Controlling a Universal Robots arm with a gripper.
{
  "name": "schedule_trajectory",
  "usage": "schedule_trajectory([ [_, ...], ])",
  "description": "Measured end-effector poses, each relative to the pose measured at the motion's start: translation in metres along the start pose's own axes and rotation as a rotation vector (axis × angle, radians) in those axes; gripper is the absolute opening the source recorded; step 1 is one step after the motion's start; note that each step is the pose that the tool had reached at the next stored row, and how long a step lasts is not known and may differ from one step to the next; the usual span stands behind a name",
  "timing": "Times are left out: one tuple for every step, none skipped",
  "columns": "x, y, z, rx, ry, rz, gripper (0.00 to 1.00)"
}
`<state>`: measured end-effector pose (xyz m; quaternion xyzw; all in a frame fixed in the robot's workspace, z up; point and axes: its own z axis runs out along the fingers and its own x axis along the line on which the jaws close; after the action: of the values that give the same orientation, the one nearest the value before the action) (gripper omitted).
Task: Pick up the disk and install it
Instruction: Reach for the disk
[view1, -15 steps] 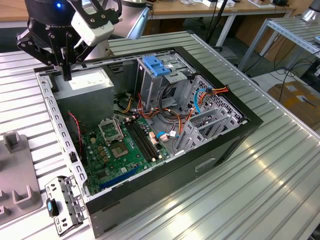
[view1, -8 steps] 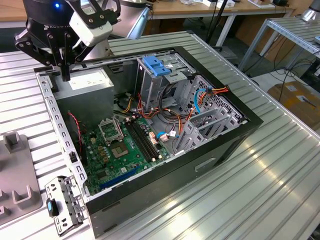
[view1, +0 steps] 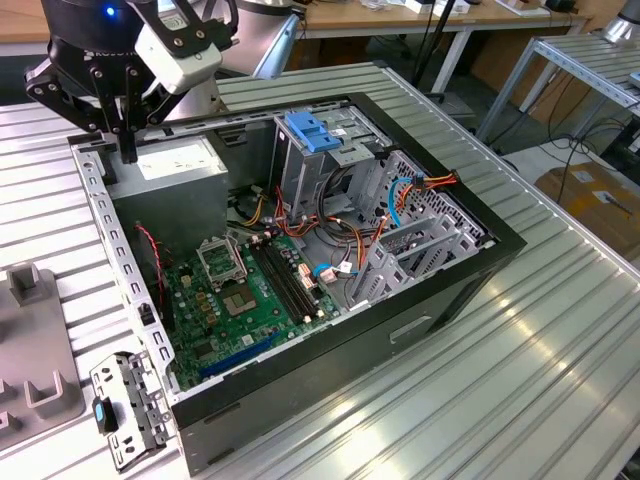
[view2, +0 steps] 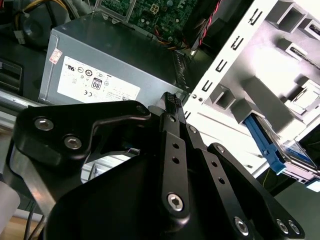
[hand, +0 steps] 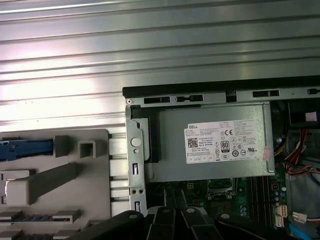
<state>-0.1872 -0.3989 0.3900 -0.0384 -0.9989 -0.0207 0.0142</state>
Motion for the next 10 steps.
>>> schedule_trajectory([
  [0.0003, 0.0000, 0.0000, 0.0000, 0.0004, 0.000, 0.11],
  [0.0006, 0.0000, 0.0001, 0.0001, 0.0011, 0.000, 0.11],
  [0.0009, -0.0001, 0.0001, 0.0001, 0.0015, 0.000, 0.11],
  [0.0011, -0.0001, 0.0001, 0.0002, 0.0020, 0.000, 0.11],
  [0.0014, -0.0001, 0.0002, 0.0002, 0.0025, 0.000, 0.11],
  [0.0016, -0.0001, 0.0002, 0.0002, 0.0029, 0.000, 0.11],
  [0.0020, -0.0002, 0.0002, 0.0003, 0.0035, 0.000, 0.11],
  [0.0022, -0.0002, 0.0003, 0.0003, 0.0039, 0.000, 0.11],
  [0.0025, -0.0002, 0.0003, 0.0003, 0.0045, 0.000, 0.11],
  [0.0028, -0.0002, 0.0003, 0.0004, 0.0048, 0.000, 0.11],
])
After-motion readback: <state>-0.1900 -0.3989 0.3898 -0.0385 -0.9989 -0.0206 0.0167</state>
